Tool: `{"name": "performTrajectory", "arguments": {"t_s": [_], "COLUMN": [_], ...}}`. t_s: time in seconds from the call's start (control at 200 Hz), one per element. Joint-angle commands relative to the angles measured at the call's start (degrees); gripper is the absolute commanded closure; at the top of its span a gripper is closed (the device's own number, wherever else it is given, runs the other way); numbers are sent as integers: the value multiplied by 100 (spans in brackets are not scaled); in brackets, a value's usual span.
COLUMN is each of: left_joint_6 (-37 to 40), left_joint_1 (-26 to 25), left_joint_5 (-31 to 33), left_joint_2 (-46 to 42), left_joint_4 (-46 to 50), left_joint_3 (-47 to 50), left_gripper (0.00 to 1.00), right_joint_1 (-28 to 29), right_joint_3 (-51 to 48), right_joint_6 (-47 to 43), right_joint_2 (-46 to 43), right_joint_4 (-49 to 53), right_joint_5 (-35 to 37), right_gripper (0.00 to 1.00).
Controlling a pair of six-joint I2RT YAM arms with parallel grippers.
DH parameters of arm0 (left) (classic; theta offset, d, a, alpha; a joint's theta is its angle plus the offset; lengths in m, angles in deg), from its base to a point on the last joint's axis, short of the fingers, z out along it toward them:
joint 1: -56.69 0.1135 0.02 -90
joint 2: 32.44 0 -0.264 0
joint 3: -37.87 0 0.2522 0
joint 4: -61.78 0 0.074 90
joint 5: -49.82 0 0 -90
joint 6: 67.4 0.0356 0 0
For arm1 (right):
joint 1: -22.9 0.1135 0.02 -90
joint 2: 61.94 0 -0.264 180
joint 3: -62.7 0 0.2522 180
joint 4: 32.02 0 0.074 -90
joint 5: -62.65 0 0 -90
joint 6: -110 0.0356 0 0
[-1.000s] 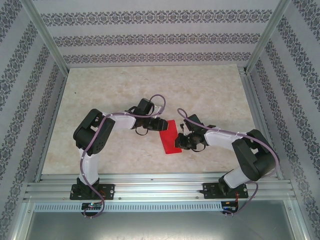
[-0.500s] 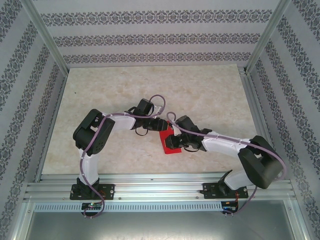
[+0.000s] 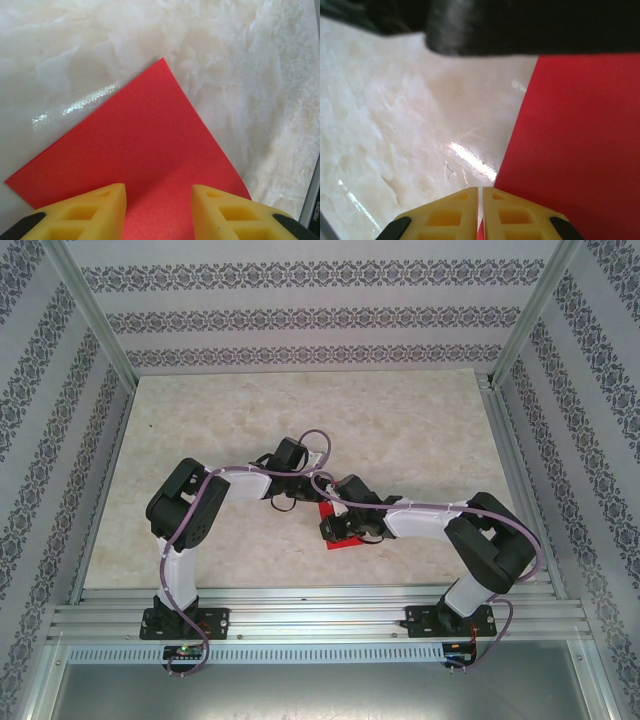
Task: Fold a paper plane with a square sheet of paper (fold left side to right side)
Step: Move the square sheet of paper to the center of the table.
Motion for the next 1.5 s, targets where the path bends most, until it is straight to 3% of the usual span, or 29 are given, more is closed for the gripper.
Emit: {"name": "performTrajectory", "arguments": {"t_s": [0.0, 0.34, 0.644, 0.909, 1.124, 1.314, 1.494], "left_joint_6": [204, 244, 289, -65, -4, 21, -336], "left_joint_1": [-21, -5, 10, 397, 848, 1002, 950], "left_joint_5": [435, 520, 526, -170, -156, -152, -734], "left_joint_2": [397, 474, 423, -523, -1414, -1711, -1126], "left_joint_4": [372, 436, 482, 78, 404, 472, -138], "left_joint_3": [123, 101, 117, 216, 143, 357, 278], "left_gripper": [59, 59, 59, 45, 39, 40, 50], "right_joint_1": [103, 325, 347, -22, -358, -667, -941], "right_joint_3": [-84, -326, -707, -629, -320, 158, 720], "right_joint_6": [-28, 20, 236, 111, -185, -450, -760], "right_joint_2": [60, -231, -481, -202, 128, 537, 1000], "right_joint_4": [149, 692, 554, 209, 114, 91, 261], "right_joint_5": [51, 35, 99, 17, -132, -225, -394], "right_gripper": [89, 89, 88, 88, 88, 88, 88]}}
